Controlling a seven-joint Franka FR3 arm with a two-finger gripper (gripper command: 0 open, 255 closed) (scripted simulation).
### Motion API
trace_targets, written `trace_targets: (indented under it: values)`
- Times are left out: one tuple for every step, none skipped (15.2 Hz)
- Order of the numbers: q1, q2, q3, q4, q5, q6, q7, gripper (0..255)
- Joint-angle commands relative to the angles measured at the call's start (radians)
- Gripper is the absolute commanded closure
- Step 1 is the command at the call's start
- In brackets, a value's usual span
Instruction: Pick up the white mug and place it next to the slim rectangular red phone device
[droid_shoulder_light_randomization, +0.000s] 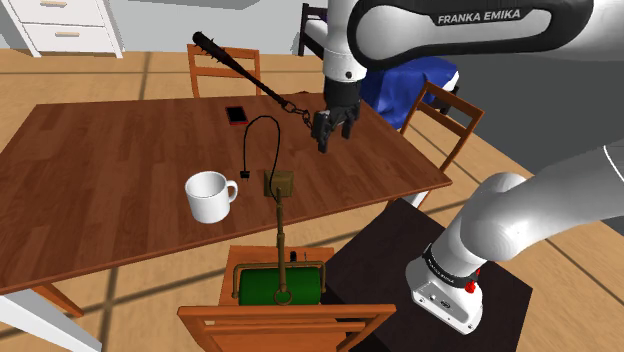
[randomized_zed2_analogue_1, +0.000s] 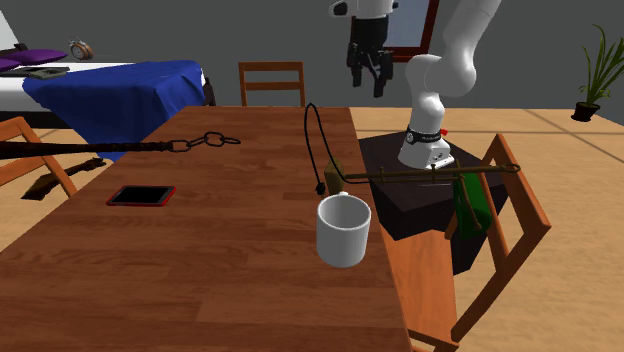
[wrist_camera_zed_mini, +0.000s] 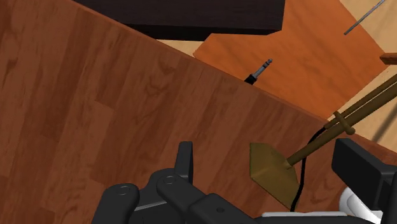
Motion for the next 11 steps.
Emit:
trace_targets:
  values:
    - [0.006,0.06,0.034,0.029,0.005,0.035,0.044,0]
    - [0.009,0.091,0.051,0.046,0.005,0.051,0.065,0]
    - [0.011,0.124,0.067,0.064,0.003,0.067,0.087,0]
    - [0.013,0.157,0.083,0.084,0.0,0.083,0.109,0]
    - [0.016,0.191,0.098,0.104,-0.005,0.097,0.132,0]
    - [0.018,0.226,0.113,0.126,-0.012,0.111,0.155,0]
    - [0.02,0.262,0.128,0.149,-0.02,0.124,0.178,0]
    - [0.023,0.298,0.142,0.173,-0.03,0.136,0.202,0]
    - [0.027,0.335,0.155,0.199,-0.042,0.147,0.226,0]
    - [0.031,0.372,0.167,0.226,-0.055,0.156,0.251,0]
    - [0.036,0.411,0.178,0.254,-0.07,0.165,0.275,0]
